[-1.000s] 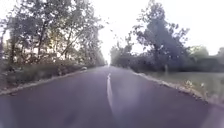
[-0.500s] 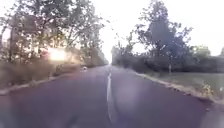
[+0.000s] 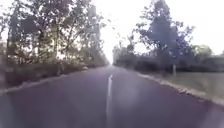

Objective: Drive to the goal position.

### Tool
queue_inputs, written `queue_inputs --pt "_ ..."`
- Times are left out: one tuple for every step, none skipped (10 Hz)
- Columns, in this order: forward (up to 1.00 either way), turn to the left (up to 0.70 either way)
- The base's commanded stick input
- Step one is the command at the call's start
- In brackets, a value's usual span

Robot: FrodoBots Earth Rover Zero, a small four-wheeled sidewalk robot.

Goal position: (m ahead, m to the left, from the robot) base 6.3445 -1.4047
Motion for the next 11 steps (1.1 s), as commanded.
queue_inputs --pt "1.0 0.0" --pt "1.0 0.0" --pt "1.0 0.0" --pt "1.0 0.0" --pt "1.0 0.0" --pt "1.0 0.0" --pt "1.0 0.0" --pt "1.0 0.0" --pt "1.0 0.0" --pt "1.0 0.0" --pt "1.0 0.0"
